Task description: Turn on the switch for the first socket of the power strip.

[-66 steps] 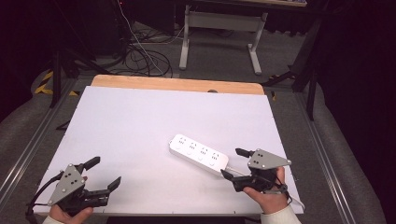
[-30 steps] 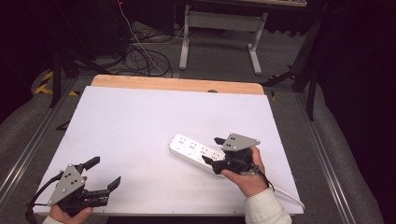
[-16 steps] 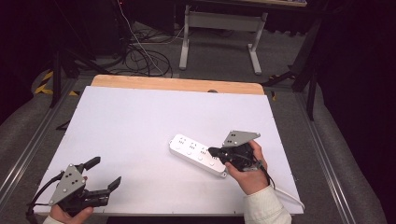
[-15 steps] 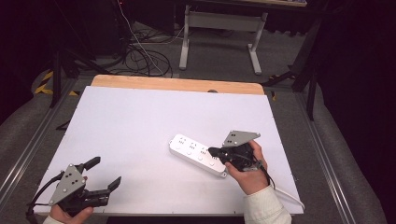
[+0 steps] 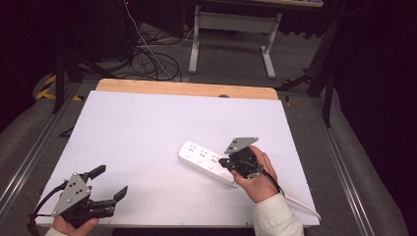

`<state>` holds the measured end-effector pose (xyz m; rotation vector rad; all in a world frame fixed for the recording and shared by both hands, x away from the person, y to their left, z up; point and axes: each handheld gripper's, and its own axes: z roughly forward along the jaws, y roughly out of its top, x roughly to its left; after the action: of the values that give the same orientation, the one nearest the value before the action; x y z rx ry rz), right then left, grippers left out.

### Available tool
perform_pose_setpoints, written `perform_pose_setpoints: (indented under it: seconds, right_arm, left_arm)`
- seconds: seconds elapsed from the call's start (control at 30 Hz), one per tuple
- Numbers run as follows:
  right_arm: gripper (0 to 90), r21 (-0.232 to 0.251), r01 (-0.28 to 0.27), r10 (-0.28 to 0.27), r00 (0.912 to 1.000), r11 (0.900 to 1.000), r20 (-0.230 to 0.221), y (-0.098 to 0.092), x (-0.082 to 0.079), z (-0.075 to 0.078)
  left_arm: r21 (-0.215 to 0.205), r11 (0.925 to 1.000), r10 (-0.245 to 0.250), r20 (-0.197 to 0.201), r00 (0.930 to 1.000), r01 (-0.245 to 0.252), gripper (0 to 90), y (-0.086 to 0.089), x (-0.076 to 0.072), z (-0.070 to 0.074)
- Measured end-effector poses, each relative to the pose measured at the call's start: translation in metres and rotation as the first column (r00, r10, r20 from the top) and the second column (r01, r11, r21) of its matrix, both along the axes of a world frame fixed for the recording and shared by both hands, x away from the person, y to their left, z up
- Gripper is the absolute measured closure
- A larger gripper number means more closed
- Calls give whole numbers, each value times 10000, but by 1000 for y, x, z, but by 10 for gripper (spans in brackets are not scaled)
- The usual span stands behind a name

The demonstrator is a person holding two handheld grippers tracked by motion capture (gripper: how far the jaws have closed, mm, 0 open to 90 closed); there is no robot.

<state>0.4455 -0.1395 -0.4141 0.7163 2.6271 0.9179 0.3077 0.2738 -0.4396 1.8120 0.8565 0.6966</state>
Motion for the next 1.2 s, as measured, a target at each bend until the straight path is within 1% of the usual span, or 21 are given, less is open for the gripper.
perform_pose_setpoints:
  seconds: [0.03,0.07,0.1,0.13,0.2,0.23,0.27,0.3,0.4,0.47,0.73,0.77,0.83,0.87,0.97,1.2]
  right_arm:
    - [900,-26,15,-15,10000,10000,-65,0,1,-1]
    - [900,-184,27,-30,9998,9998,-187,1,2,-4]
    - [900,-184,27,-30,9998,9998,-187,1,2,-4]
    - [900,-298,68,-77,9995,9995,-316,1,3,-6]
    - [900,-357,121,-136,9990,9993,-435,2,4,-9]
    - [900,-357,121,-136,9990,9993,-435,2,4,-9]
    - [900,-543,137,-161,9988,9984,-458,2,4,-11]
    - [900,-628,140,-170,9988,9979,-469,3,4,-11]
    - [900,-755,138,-177,9985,9971,-511,3,4,-13]
    - [900,-880,138,-188,9982,9960,-566,4,5,-15]
    - [900,-983,98,-162,9977,9951,-652,5,4,-17]
    - [900,-984,161,-229,9974,9950,-680,6,4,-18]
    - [900,-1079,107,-186,9972,9941,-722,6,4,-18]
    - [900,-1123,82,-165,9972,9936,-732,7,4,-19]
    - [900,-1149,71,-161,9969,9934,-774,7,4,-20]
    - [900,-1248,135,-230,9969,9921,-750,8,4,-21]
  left_arm:
    - [-2,10000,-3,-5,10000,3,122,0,0,0]
    - [-4,10000,0,-5,10000,0,122,0,0,0]
    - [-4,10000,0,-5,10000,0,122,0,0,0]
    - [-5,10000,0,-5,10000,0,122,0,0,0]
    - [-43,10000,8,-23,10000,-8,122,0,0,0]
    - [-39,10000,6,-22,10000,-6,122,0,0,0]
    - [-36,10000,6,-19,10000,-6,122,0,0,0]
    - [-37,10000,6,-18,10000,-6,122,0,0,0]
    - [13,10000,-13,-32,10000,13,122,0,0,0]
    - [-44,10000,-4,-92,10000,4,122,-1,0,-1]
    - [-34,10000,23,-96,10000,-23,122,-1,0,-1]
    - [-36,10000,19,-93,10000,-19,121,-1,0,-1]
    - [-41,10000,8,-86,10000,-8,121,-1,0,-1]
    - [46,10000,-28,-48,10000,28,122,-1,1,-1]
    - [7,10000,-20,-69,10000,20,122,-1,1,-1]
    - [16,10000,-16,-68,10000,16,122,-1,0,-1]
